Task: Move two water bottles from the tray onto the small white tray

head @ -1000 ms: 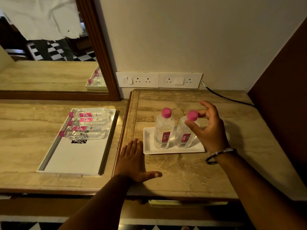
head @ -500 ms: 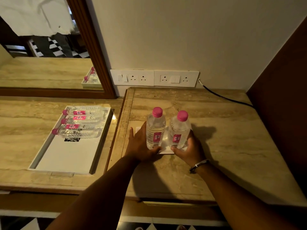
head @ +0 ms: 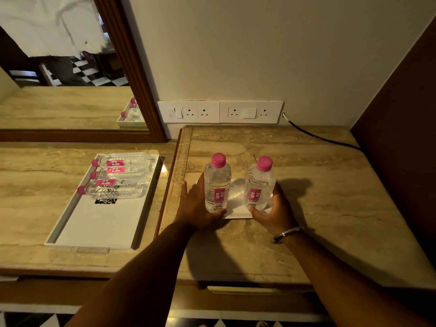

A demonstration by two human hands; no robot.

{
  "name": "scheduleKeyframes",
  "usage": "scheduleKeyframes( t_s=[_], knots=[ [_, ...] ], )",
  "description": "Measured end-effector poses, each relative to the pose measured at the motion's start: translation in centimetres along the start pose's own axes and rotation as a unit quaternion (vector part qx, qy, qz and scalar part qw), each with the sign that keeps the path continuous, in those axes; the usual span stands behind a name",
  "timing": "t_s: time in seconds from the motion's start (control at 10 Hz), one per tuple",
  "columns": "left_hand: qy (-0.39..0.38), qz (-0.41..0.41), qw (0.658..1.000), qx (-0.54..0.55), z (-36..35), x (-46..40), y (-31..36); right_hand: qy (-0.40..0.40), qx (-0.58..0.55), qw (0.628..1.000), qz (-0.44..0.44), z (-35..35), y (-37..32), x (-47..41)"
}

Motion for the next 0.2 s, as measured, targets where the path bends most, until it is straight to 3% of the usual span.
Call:
scheduleKeyframes(
  t_s=[0.1, 0.2],
  knots=[
    [0.015, 0.003, 1.0, 0.017, 1.1, 0.7, -0.9, -0.009, 0.029, 0.999, -0.019, 0.6, 1.8, 0.6],
    [-0.021, 0.015, 0.997, -0.071, 2.0, 2.4, -2.4, -0.014, 0.082, 0.996, -0.024, 2.4, 3.1, 2.4]
  ],
)
Point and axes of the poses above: each hand's wrist, its own x-axis away from the middle knuckle, its own z-axis out of the back of the hand, y = z × x, the point moved 4 cm from there along -x, towards the middle knuckle, and after that the axes turned 10 degrees about x, right-handed, at the moved point
